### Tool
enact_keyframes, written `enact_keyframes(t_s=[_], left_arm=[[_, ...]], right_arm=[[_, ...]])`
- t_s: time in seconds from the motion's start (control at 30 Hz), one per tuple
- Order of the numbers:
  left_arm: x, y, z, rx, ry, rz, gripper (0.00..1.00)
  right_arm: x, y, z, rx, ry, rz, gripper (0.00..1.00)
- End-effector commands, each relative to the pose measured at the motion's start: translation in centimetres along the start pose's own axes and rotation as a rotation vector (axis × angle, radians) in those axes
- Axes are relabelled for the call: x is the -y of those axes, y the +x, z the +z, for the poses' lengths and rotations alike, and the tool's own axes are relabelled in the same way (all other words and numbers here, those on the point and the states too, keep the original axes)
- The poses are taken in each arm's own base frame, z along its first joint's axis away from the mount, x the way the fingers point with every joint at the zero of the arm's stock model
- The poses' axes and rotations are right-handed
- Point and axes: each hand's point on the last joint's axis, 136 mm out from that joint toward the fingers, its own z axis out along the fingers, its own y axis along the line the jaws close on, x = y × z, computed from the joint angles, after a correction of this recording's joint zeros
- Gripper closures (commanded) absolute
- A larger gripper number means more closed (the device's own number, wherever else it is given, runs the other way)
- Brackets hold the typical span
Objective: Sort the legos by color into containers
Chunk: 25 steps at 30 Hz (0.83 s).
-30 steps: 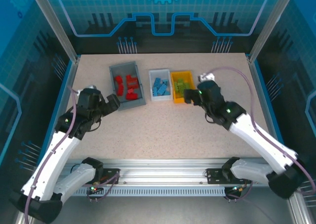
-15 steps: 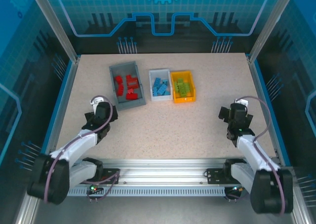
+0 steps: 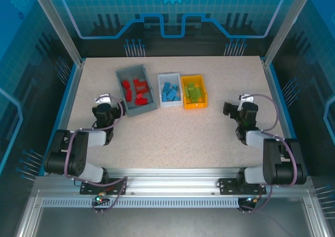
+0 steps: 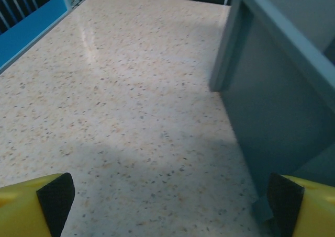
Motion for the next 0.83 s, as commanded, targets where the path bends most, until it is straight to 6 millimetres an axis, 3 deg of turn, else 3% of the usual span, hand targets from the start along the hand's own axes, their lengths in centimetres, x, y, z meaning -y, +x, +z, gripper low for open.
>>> enact_keyframes(t_s=[0.0, 0.17, 0.8], left_arm=[[1.4, -1.2, -0.7, 0.154, 0.100, 0.014, 0.01], [1.5, -0.8, 0.3, 0.064, 0.089, 0.011, 0.01], [1.7, -0.9, 0.7, 0.048, 0.088, 0.024, 0.01]], right_arm=[[-3.5, -1.4, -0.2, 0.120, -0.149, -0.104, 0.00], [-5.8, -0.5, 1.3, 0.064, -0.222, -0.185, 0.00], [-5.4, -0.5, 1.6, 0.046, -0.183, -0.185, 0.00]])
